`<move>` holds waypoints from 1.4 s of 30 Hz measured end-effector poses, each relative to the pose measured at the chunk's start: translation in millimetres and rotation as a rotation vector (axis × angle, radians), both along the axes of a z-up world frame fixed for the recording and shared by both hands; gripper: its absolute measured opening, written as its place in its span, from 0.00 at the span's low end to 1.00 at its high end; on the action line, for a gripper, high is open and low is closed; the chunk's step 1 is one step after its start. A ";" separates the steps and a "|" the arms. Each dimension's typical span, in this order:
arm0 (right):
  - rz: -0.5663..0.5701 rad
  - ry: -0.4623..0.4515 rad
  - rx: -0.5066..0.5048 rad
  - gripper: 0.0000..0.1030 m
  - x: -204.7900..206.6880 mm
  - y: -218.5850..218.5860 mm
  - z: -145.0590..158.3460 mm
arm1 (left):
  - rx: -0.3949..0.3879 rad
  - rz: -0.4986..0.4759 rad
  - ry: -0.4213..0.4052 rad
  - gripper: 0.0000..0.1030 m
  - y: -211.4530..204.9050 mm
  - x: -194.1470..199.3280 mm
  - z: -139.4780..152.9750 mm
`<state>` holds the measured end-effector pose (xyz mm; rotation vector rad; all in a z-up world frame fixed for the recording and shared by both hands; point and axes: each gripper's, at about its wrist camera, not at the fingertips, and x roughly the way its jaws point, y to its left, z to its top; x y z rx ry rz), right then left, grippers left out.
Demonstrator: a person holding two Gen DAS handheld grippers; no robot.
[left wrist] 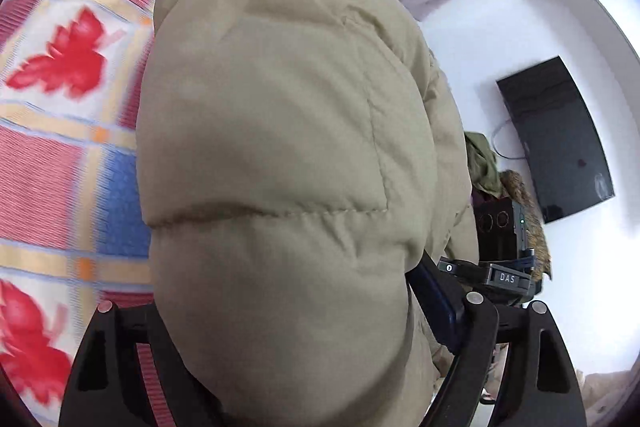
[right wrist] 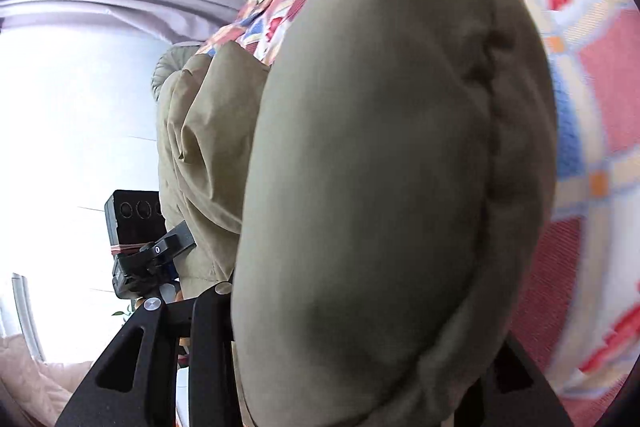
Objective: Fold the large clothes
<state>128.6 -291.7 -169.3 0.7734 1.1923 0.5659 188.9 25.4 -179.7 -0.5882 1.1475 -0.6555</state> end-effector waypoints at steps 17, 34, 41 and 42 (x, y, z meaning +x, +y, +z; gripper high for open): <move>0.000 0.125 -0.226 0.56 47.1 111.0 -39.8 | 0.208 0.139 0.080 0.88 87.5 14.0 -66.0; -0.103 0.021 -0.140 0.56 51.5 120.4 10.2 | 0.358 0.289 -0.102 0.88 149.5 52.7 8.4; -0.230 0.147 -0.048 0.02 73.5 129.3 -28.7 | 0.378 0.288 -0.062 0.88 123.5 75.9 -23.0; -0.248 0.148 -0.060 0.02 70.7 127.1 -29.6 | 0.396 0.271 -0.075 0.88 113.5 73.6 -21.9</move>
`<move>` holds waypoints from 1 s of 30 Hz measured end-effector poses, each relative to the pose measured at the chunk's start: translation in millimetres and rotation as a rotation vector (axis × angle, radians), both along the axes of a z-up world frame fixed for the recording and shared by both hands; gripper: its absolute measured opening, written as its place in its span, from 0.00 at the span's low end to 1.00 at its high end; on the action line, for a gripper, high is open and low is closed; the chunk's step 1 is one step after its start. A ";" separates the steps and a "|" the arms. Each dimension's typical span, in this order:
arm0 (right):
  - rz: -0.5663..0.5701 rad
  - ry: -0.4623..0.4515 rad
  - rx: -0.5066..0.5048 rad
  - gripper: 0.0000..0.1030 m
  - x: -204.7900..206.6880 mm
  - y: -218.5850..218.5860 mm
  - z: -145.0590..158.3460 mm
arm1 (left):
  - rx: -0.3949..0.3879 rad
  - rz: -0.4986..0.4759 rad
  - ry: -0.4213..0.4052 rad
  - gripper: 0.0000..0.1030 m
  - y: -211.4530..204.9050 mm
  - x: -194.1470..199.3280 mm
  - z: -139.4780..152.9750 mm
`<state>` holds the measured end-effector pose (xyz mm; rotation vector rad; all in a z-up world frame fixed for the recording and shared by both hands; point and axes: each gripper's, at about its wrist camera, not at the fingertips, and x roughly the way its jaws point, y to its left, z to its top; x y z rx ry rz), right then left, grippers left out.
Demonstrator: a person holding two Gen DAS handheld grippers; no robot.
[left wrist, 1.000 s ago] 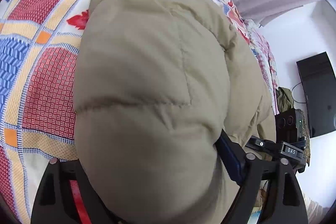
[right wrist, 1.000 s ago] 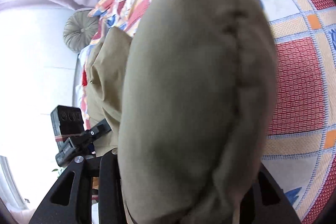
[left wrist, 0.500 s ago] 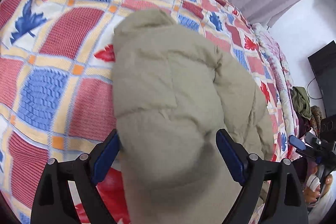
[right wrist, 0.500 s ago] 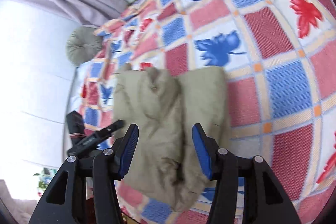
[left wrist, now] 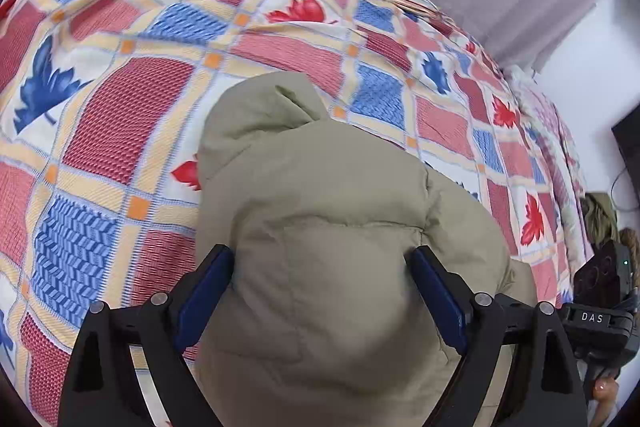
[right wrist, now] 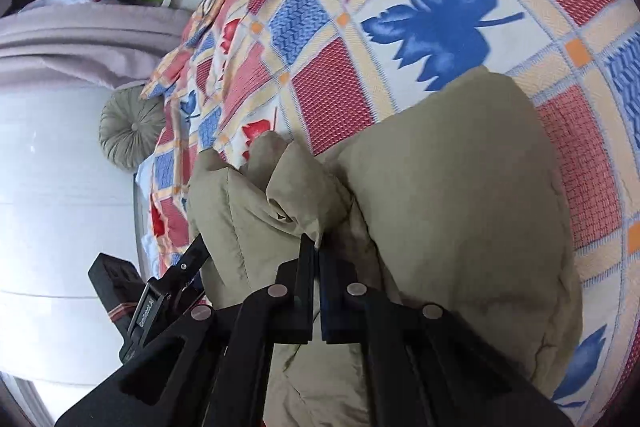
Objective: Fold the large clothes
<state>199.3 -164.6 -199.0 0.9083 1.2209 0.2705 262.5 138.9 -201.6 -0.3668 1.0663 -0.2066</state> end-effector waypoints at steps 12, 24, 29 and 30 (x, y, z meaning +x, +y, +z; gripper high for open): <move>-0.044 0.079 -0.152 0.00 -60.5 -43.2 -36.4 | 0.282 -0.176 -0.057 0.92 -92.2 -20.7 -6.6; 0.139 -0.069 -0.251 0.00 -103.9 -11.3 42.1 | 0.301 -0.132 -0.048 0.92 -82.8 -24.5 4.8; 0.223 -0.031 -0.298 0.00 -103.0 11.9 28.3 | 0.292 -0.135 -0.081 0.92 -60.6 -57.0 35.7; 0.229 -0.029 -0.305 0.00 -103.6 13.9 25.0 | 0.290 -0.133 -0.074 0.92 -54.3 -66.9 38.3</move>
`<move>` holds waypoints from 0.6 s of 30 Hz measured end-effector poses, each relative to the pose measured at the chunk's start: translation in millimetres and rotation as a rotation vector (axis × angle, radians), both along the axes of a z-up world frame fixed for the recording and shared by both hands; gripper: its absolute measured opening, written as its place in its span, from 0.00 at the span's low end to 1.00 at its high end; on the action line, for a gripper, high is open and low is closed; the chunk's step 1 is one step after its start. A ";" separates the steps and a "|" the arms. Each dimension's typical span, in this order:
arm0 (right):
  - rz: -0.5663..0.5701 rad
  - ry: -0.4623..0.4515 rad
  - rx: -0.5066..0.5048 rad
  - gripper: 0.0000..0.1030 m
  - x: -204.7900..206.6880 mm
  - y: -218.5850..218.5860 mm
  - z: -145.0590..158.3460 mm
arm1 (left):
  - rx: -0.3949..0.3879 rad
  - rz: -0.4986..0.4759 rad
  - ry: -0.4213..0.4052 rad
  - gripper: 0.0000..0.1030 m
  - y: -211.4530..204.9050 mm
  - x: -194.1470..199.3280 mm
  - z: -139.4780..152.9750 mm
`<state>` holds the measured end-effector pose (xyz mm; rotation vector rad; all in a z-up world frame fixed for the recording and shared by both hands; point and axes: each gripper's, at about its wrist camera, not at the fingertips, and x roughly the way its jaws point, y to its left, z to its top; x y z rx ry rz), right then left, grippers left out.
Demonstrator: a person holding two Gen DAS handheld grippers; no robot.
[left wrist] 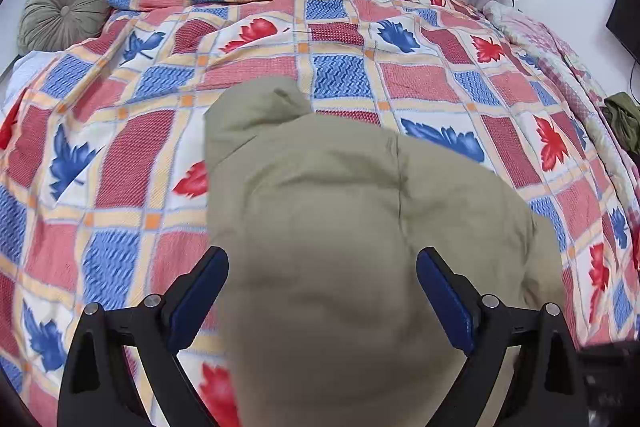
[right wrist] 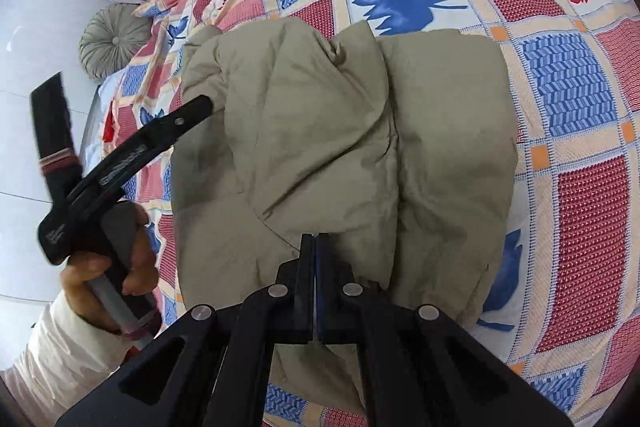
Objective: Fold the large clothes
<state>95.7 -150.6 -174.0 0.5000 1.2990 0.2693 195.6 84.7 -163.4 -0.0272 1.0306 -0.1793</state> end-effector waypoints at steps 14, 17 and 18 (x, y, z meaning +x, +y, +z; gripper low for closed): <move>0.018 0.048 -0.079 0.00 -10.8 7.0 -15.4 | -0.037 0.089 0.168 0.92 16.7 -68.7 -32.9; 0.033 0.042 -0.094 0.02 -16.5 8.0 -1.0 | -0.039 0.092 0.186 0.92 16.8 -70.9 -29.4; 0.035 0.042 -0.101 0.02 -18.7 8.0 2.8 | -0.040 0.093 0.190 0.92 16.8 -71.8 -27.7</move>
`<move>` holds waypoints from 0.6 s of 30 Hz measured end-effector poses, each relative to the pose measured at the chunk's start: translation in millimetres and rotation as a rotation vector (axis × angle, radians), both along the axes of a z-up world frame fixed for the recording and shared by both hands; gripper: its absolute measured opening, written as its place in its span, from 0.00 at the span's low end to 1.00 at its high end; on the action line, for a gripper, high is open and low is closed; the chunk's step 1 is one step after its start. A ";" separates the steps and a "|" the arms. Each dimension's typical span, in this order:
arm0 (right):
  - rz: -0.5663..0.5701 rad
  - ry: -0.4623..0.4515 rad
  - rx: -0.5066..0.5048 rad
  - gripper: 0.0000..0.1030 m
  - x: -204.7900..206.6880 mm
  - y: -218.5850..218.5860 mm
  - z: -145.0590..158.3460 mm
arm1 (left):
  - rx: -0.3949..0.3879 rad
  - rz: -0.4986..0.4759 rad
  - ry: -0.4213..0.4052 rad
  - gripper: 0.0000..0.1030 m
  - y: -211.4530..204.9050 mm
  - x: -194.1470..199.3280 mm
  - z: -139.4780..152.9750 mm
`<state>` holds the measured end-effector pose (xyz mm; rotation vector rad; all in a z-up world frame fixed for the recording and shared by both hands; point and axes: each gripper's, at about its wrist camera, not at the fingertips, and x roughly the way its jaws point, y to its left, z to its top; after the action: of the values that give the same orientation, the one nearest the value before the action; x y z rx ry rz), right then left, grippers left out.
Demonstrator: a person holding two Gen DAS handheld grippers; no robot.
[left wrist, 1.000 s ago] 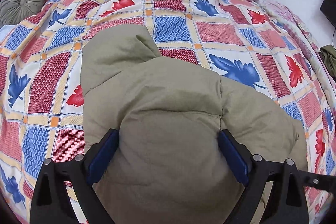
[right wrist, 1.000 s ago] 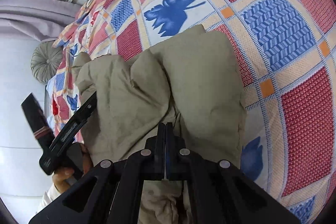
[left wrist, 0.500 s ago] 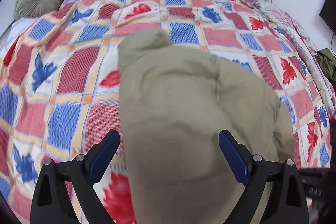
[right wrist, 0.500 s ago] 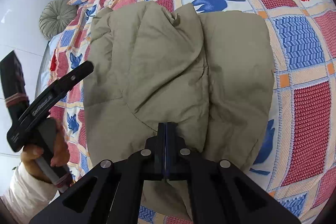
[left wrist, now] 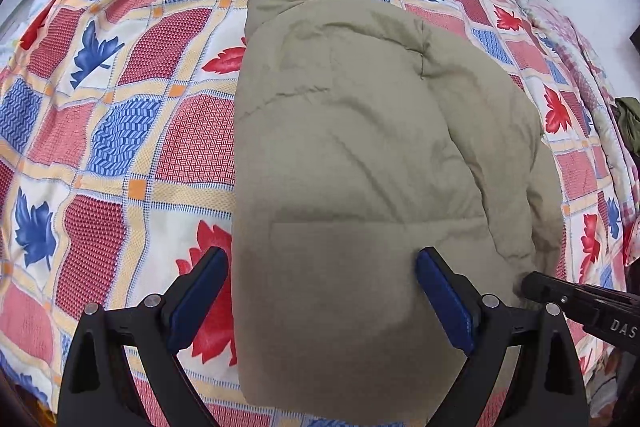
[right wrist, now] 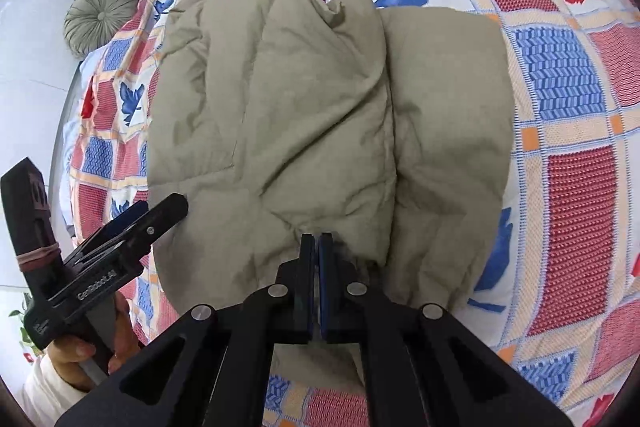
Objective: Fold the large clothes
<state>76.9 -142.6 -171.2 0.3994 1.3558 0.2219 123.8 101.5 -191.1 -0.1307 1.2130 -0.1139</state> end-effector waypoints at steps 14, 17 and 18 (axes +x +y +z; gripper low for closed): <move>0.021 0.041 -0.062 0.02 -40.4 2.7 26.8 | -0.012 -0.010 0.066 0.92 11.9 -33.3 23.5; 0.023 0.055 -0.065 0.02 -47.1 2.5 30.2 | -0.010 -0.013 0.093 0.92 15.0 -43.9 29.0; 0.021 0.059 -0.065 0.02 -48.9 1.9 31.8 | -0.010 -0.011 0.095 0.92 16.2 -47.1 31.1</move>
<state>28.1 -140.6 -139.4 0.3396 1.4222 0.1844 76.7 117.7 -160.0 -0.1400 1.3084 -0.1247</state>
